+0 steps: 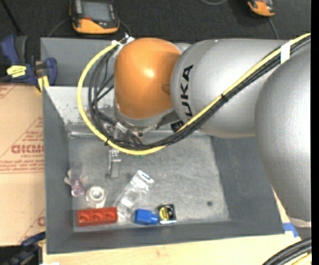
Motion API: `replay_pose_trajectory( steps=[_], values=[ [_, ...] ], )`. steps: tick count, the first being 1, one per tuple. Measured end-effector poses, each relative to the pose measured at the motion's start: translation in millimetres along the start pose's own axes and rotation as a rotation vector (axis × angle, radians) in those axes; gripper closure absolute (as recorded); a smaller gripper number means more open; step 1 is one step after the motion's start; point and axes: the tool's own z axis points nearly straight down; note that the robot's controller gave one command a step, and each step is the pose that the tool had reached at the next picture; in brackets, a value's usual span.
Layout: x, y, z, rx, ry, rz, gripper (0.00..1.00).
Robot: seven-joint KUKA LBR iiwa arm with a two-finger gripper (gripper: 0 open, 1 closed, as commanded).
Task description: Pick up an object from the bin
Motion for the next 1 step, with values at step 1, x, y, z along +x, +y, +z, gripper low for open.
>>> replay_pose_trajectory(
  steps=[1],
  values=[
    [66.6,42.7,103.8,0.002,0.000,-0.189,0.00]
  ],
)
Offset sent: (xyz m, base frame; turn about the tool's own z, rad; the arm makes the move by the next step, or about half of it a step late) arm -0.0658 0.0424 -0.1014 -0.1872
